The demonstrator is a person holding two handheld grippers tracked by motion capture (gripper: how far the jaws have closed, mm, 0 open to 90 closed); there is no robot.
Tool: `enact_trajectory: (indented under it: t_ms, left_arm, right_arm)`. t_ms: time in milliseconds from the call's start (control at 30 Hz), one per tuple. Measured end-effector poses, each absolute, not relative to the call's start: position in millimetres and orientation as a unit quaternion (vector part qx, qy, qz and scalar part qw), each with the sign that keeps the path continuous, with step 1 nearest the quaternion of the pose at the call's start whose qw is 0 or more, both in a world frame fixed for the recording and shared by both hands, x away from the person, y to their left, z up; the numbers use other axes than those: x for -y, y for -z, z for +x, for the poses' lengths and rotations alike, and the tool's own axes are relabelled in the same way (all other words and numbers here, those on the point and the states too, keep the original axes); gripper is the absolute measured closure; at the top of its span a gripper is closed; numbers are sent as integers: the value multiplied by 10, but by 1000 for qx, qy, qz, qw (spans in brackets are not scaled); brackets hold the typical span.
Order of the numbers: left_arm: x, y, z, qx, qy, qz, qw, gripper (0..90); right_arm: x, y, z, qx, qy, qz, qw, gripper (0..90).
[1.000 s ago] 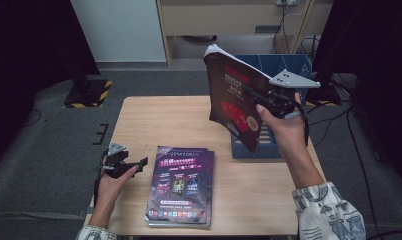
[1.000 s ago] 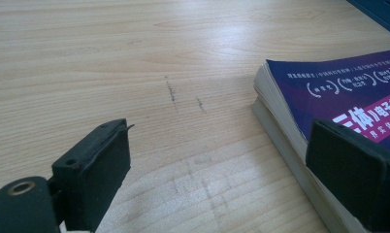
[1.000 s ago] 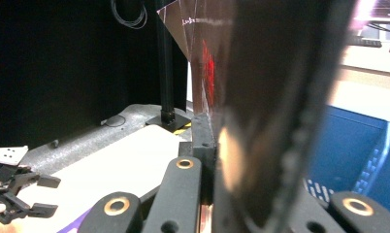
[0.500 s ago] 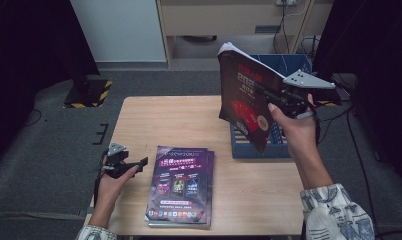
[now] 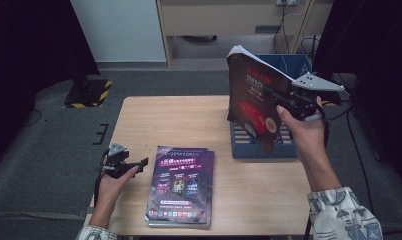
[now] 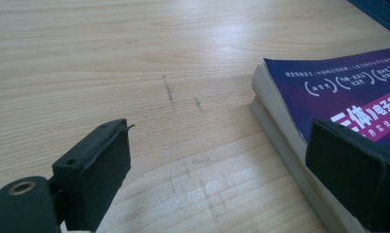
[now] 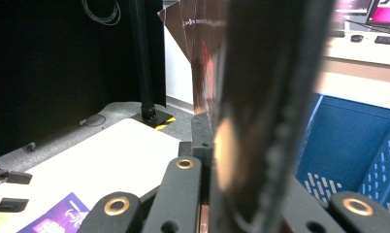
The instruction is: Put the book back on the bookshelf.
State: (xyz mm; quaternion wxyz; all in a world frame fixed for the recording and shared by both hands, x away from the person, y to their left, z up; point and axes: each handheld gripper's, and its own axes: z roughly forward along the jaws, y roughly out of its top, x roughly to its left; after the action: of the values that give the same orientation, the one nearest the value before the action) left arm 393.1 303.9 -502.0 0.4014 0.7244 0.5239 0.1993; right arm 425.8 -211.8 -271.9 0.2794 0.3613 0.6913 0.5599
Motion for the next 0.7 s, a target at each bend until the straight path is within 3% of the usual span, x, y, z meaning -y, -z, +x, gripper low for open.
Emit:
enact_trajectory:
  t_ms: [700]
  left_arm:
    - [-3039,5020,3933,-525,-200,723,403,90]
  right_arm:
    - [2283,2791,4328,-680,-546,391,295,870]
